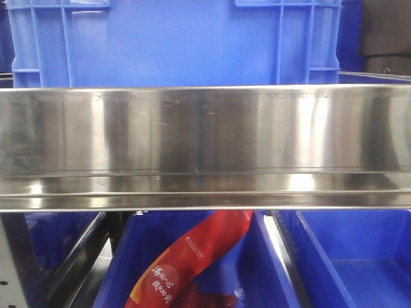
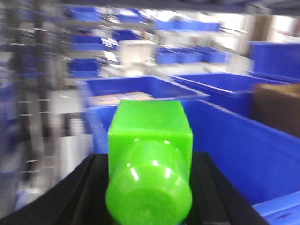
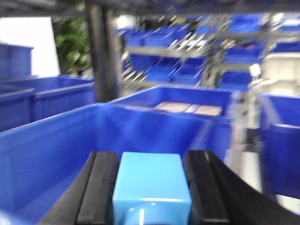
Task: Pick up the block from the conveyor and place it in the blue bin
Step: 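Lower blocks into blue bins and open left and right grippers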
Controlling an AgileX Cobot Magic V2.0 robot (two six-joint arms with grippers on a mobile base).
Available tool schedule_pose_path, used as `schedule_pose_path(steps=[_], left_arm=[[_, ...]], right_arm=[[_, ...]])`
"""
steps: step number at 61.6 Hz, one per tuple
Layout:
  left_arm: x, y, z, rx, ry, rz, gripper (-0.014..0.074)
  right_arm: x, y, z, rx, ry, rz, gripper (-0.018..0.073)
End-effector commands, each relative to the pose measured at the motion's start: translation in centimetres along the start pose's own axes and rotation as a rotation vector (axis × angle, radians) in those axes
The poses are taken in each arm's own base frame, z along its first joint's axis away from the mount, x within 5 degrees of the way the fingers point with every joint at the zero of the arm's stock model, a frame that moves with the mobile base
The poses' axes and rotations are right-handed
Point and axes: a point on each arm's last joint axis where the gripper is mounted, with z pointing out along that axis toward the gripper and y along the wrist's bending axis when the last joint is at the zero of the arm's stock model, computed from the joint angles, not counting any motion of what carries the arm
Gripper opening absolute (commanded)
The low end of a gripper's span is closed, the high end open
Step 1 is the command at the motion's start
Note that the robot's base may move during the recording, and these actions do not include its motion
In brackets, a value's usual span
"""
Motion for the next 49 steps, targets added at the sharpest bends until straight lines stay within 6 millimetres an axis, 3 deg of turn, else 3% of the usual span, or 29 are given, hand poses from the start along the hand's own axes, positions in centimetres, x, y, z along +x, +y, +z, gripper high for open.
schedule_pose_path(steps=[1, 12, 19, 32, 35, 40, 49], left_arm=[[-0.9, -1.1, 2.0, 0.055, 0.001, 0.01, -0.0111], [-1.7, -2.7, 7.5, 0.107, 0.049, 0.013, -0.0111], [-1.4, -3.2, 11.3, 0.111, 0.089, 0.015, -0.0111], [0.4, -4.4, 15.6, 0.132, 0.157, 0.02, -0.0095], [0.9, -4.5, 16.1, 0.132, 0.172, 0.021, -0.0031], [1.4, -4.6, 16.4, 0.137, 0.194, -0.002, 0.014], [1.5, -4.7, 16.4, 0.142, 0.202, -0.034, 0.057]], right_arm=[[-1.0, 0.8, 2.1, -0.031, -0.019, -0.016, -0.0162], [-1.5, 1.9, 6.7, -0.063, 0.011, -0.015, -0.0162], [-0.7, 2.0, 9.6, -0.063, 0.054, -0.017, -0.0162], [1.2, 2.2, 12.1, -0.064, 0.116, -0.005, -0.0151], [1.4, 2.2, 12.2, -0.064, 0.124, -0.006, -0.01], [1.7, 2.2, 12.4, -0.064, 0.137, -0.006, 0.0094], [1.6, 2.2, 12.4, -0.063, 0.13, -0.006, 0.0496]])
